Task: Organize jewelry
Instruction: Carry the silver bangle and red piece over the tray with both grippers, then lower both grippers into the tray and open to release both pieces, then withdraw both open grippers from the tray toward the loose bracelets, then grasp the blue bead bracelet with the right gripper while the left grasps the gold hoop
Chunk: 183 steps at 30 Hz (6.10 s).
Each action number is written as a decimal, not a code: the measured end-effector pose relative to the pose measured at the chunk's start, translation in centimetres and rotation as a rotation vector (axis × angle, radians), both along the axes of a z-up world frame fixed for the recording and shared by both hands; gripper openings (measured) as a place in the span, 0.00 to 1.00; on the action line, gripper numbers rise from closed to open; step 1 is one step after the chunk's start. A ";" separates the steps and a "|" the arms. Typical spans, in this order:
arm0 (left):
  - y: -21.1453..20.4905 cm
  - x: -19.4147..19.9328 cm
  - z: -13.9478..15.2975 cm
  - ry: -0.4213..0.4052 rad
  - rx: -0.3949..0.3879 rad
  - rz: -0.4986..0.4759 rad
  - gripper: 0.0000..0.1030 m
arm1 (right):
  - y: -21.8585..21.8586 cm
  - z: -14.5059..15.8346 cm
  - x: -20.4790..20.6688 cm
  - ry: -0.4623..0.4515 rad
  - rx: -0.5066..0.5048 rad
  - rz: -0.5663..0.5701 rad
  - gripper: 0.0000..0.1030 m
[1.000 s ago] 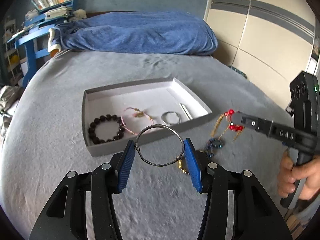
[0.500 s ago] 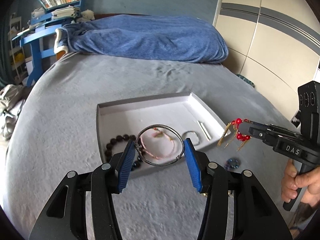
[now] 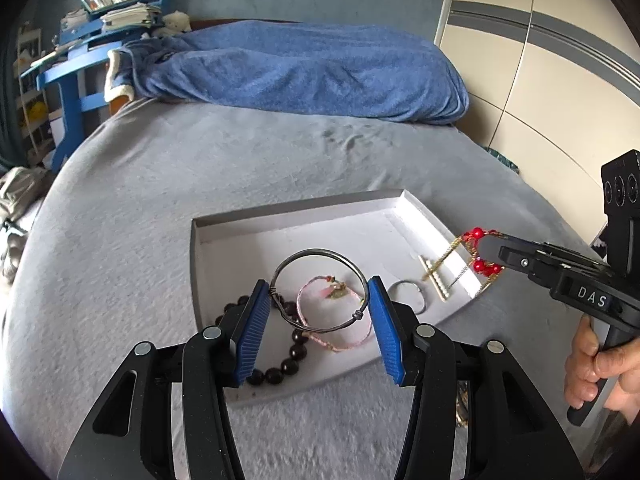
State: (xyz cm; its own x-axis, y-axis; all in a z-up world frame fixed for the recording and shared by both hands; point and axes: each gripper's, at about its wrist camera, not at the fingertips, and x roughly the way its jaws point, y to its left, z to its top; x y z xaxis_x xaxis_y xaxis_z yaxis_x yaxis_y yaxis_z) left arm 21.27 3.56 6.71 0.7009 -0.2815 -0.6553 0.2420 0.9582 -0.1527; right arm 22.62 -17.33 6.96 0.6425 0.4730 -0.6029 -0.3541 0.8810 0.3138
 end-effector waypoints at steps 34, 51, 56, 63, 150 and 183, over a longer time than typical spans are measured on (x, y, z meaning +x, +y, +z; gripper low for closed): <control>-0.9 7.8 -4.5 0.077 0.150 0.054 0.69 | 4.3 -5.2 3.2 0.074 -0.130 0.041 0.22; 0.5 -1.0 1.0 -0.020 0.052 0.122 0.80 | 0.1 -0.8 -1.9 -0.016 -0.085 -0.035 0.53; -0.8 -4.3 0.6 -0.020 0.056 0.099 0.81 | -0.7 -0.4 -4.5 -0.027 -0.108 -0.038 0.57; -1.9 -8.1 -0.1 -0.006 0.049 0.081 0.82 | -2.8 -0.7 -7.6 -0.029 -0.122 -0.060 0.62; -5.0 -13.8 -6.0 0.131 0.151 -0.173 0.67 | -3.8 -9.6 -5.9 0.147 -0.248 -0.055 0.44; -4.4 -12.1 -3.7 0.042 0.099 -0.147 0.11 | -5.0 -5.2 -8.1 0.039 -0.165 -0.052 0.13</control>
